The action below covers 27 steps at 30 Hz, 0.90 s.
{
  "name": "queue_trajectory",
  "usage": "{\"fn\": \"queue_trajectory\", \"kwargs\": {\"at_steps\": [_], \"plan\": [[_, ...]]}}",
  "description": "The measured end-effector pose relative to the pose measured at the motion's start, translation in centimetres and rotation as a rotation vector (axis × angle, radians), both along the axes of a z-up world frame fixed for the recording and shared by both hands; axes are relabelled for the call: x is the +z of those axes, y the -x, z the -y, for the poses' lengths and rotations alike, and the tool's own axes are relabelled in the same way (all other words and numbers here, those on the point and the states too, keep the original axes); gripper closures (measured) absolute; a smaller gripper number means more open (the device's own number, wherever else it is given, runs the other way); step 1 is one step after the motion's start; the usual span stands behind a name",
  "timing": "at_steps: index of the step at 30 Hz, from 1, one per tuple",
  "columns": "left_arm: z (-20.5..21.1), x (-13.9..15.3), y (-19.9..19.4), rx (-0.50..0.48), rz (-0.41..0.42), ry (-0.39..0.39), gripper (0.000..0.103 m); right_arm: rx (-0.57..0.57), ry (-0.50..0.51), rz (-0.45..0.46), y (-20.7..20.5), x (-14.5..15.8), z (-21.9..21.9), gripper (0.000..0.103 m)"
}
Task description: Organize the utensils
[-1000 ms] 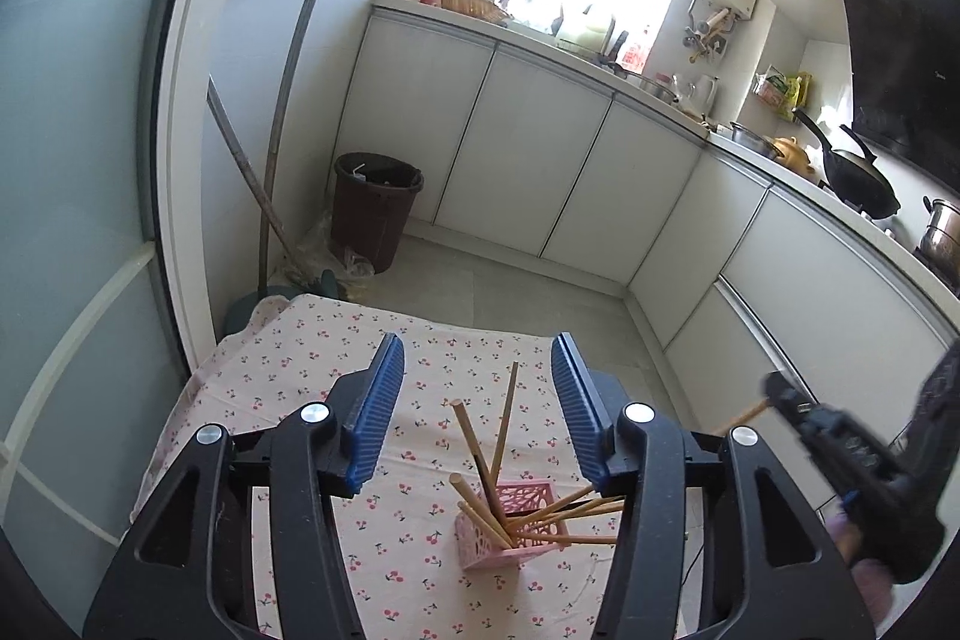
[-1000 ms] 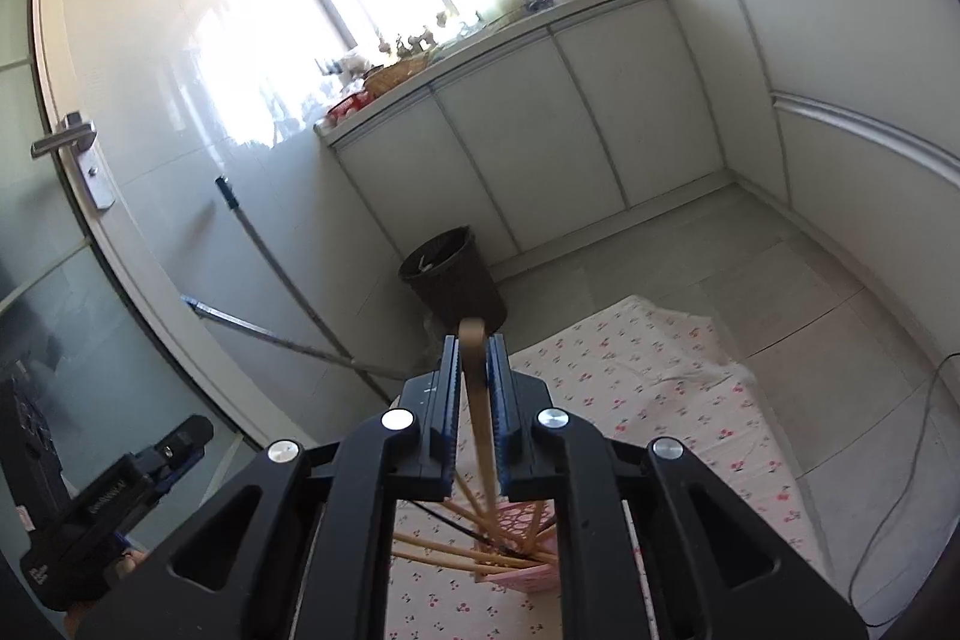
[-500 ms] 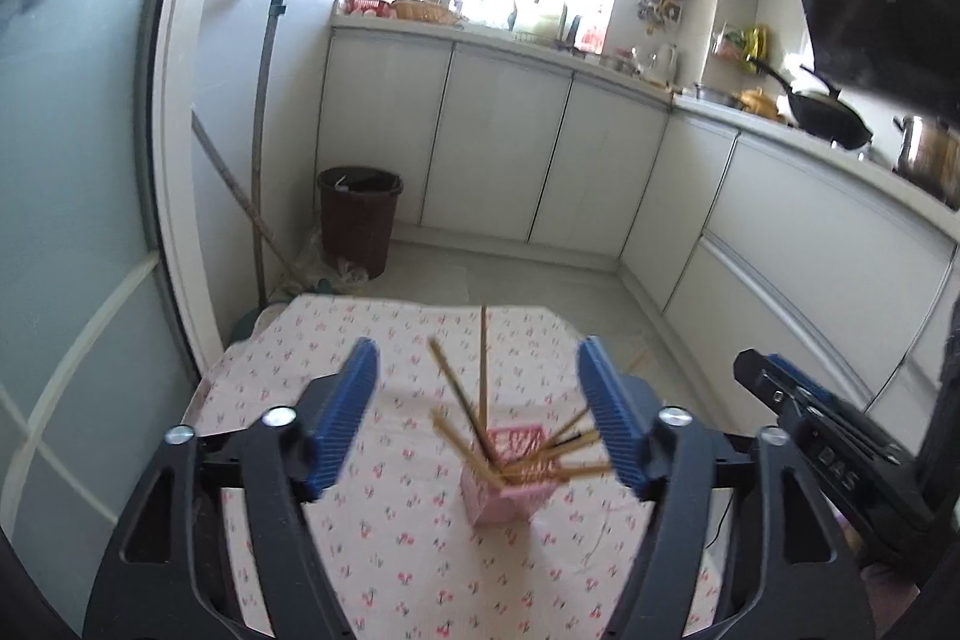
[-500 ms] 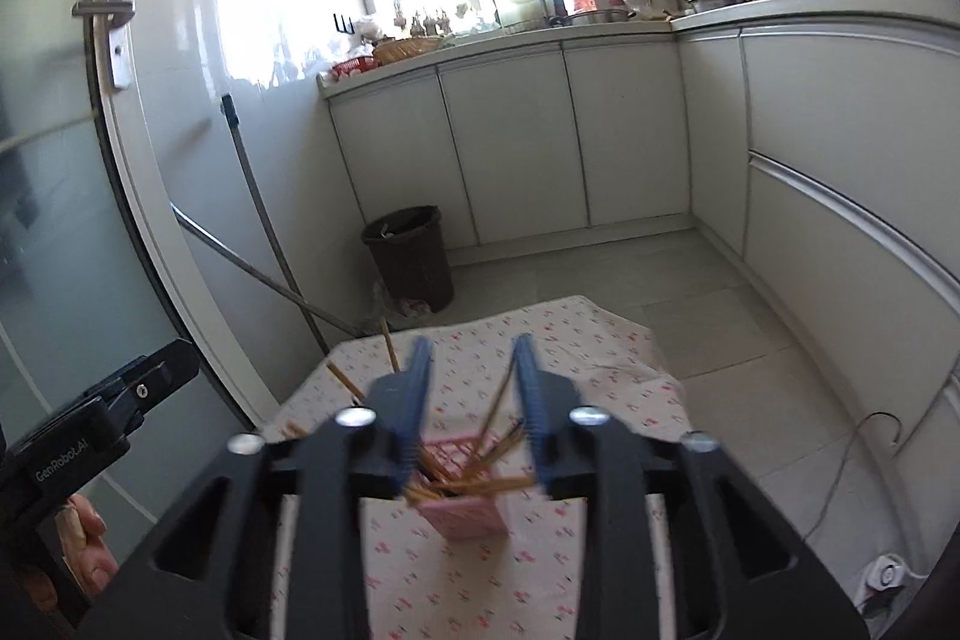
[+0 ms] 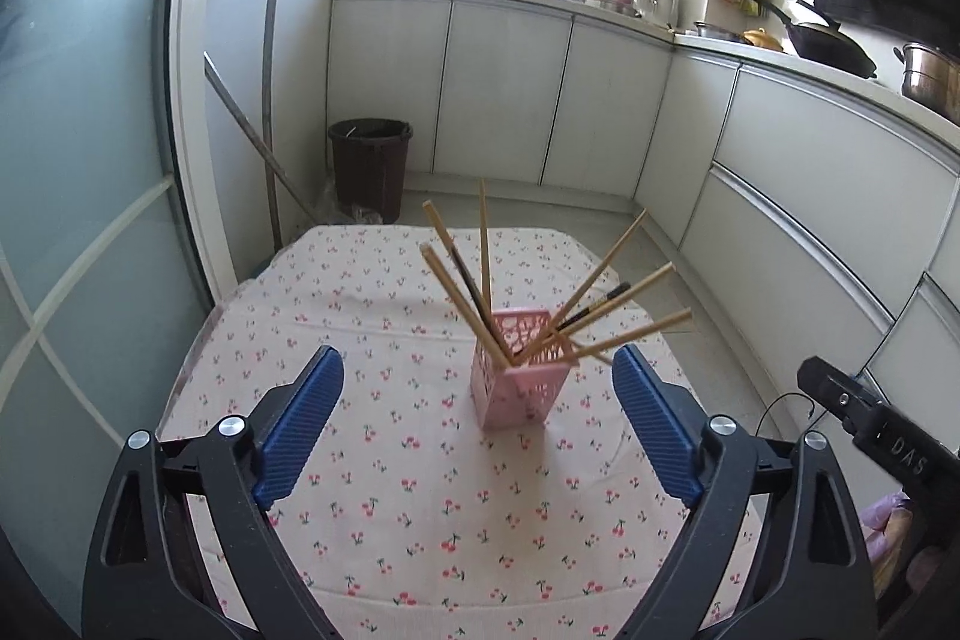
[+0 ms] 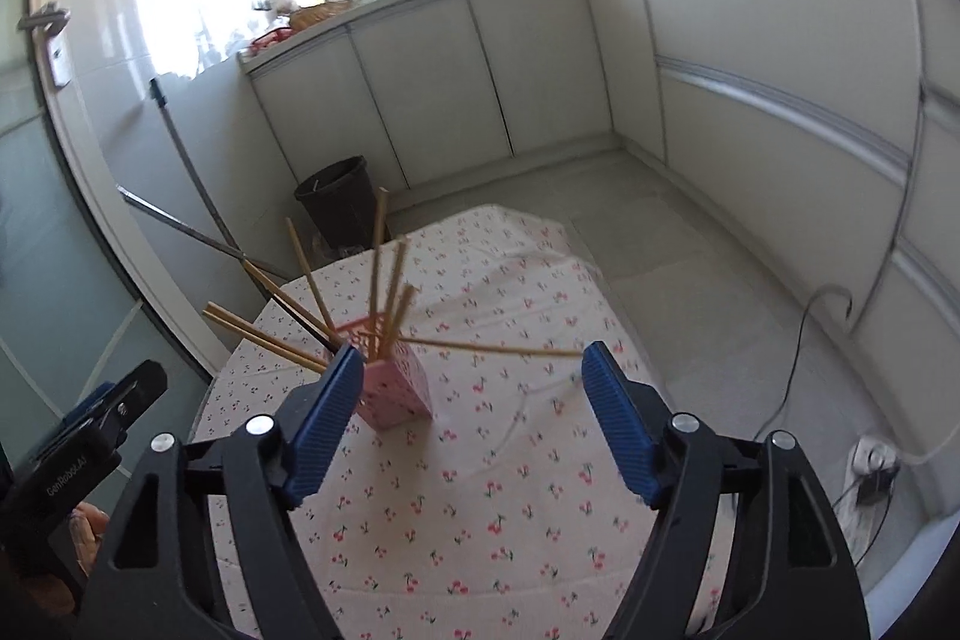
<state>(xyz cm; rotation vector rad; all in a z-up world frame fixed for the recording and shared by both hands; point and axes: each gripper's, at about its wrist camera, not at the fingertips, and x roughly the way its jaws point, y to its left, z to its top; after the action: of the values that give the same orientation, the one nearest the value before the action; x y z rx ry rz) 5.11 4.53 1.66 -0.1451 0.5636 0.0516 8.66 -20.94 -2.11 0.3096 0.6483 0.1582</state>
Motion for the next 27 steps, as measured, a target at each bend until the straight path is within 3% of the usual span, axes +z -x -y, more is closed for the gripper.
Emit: {"fn": "queue_trajectory", "kwargs": {"at_steps": [2,3,5,7,10,16,21,25,27], "plan": [[-0.1,-0.2,0.1,0.0,-0.008,0.005,0.014,-0.009,-0.092,-0.07,-0.4,-1.5,1.6,0.026],[-0.2,-0.3,0.2,0.0,-0.013,0.007,0.013,-0.013,-0.148,-0.103,-0.4,-2.4,2.3,0.019],[-0.4,-0.4,0.6,0.004,-0.013,0.013,0.009,-0.037,-0.355,-0.227,-1.6,-5.4,4.6,0.016],[-1.1,-0.5,1.4,0.021,0.0,0.03,0.007,-0.105,-0.634,-0.405,-3.3,-10.0,7.0,0.016],[-2.9,-0.1,2.4,0.051,0.025,0.092,0.007,-0.202,-0.877,-0.508,-4.8,-14.5,8.7,0.016],[-6.2,0.7,2.9,0.108,0.056,0.201,0.007,-0.228,-1.012,-0.503,-9.1,-16.2,6.9,0.016],[-6.9,0.3,2.8,0.129,0.043,0.199,0.008,-0.306,-1.042,-0.566,-13.5,-18.6,5.1,0.016],[-6.9,-0.9,2.0,0.124,-0.016,0.194,0.01,-0.359,-1.05,-0.593,-15.9,-20.5,4.7,0.016],[-6.9,-1.6,1.5,0.116,-0.053,0.205,0.01,-0.387,-1.06,-0.601,-17.0,-21.5,4.8,0.022]]}}
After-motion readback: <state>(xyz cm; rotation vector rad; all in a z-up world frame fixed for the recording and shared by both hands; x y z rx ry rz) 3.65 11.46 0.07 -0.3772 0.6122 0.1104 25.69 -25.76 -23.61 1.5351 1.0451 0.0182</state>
